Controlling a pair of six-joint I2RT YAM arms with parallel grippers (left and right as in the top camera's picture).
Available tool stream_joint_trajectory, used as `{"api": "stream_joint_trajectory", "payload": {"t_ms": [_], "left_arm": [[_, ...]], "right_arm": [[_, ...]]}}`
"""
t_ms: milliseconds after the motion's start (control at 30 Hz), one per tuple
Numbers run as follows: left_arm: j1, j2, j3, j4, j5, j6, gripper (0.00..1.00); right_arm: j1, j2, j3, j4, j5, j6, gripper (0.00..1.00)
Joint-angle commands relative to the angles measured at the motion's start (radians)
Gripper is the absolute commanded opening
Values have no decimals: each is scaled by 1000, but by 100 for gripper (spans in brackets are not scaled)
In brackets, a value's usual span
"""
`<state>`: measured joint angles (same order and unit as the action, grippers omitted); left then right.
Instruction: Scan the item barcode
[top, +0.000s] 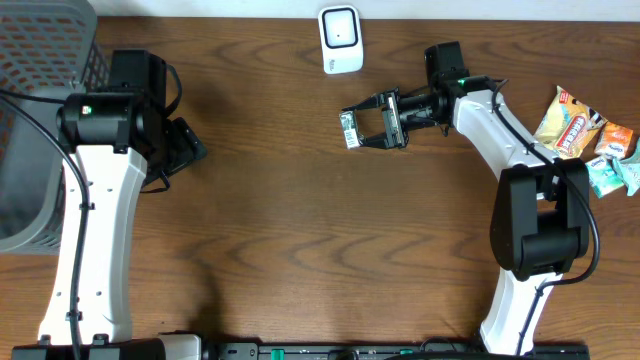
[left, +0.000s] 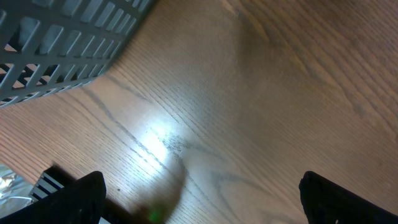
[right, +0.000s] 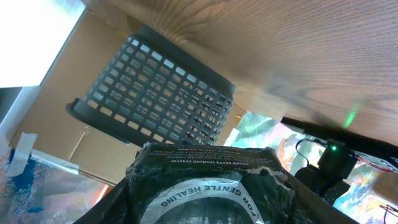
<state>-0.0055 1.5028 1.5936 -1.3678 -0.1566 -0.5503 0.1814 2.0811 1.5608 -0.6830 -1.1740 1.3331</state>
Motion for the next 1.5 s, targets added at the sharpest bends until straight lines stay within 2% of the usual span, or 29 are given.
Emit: {"api": "stream_joint_trajectory", "payload": {"t_ms": [0,100,167,333,400,533,667,700,767,833,900,1100,1267,1367,1467], "left_arm": [[3,0,0,-4,-9,-5,98],[3,0,0,-4,-9,-5,98],[3,0,0,-4,-9,-5,97],[3,0,0,-4,-9,-5,98],[3,0,0,-4,-9,-5,98],[3,0,0,-4,-9,-5,98],[3,0,0,-4,-9,-5,98],[3,0,0,-4,-9,-5,98],[3,0,0,-4,-9,-5,98],[3,0,0,-4,-9,-5,98],[3,0,0,-4,-9,-5,98],[3,0,0,-4,-9,-5,98],[3,0,0,-4,-9,-5,98],[3,0,0,-4,-9,-5,98],[3,0,0,-4,-9,-5,98]], "right_arm": [[3,-27,-3,3,-4,3,36],[4,-27,-3,4,37,-46,31],[11,-27,-3,2,131,-115,30],[54,-27,-3,-36,481,-272,30],[93,-27,-3,-40,647,-410,31],[165,-27,-3,-98,912,-534,32],[246,-27,-4,-172,1232,-557,33],[280,-27,-4,-197,1349,-557,35],[315,-27,-4,-212,1433,-557,42],[345,-27,-4,-210,1453,-569,54],[363,-27,-4,-206,1453,-573,61],[380,-28,-3,-201,1452,-573,67],[361,-34,-3,-224,1451,-579,83],[340,-55,-3,-238,1435,-642,88],[305,-103,-3,-256,1376,-768,92]]}}
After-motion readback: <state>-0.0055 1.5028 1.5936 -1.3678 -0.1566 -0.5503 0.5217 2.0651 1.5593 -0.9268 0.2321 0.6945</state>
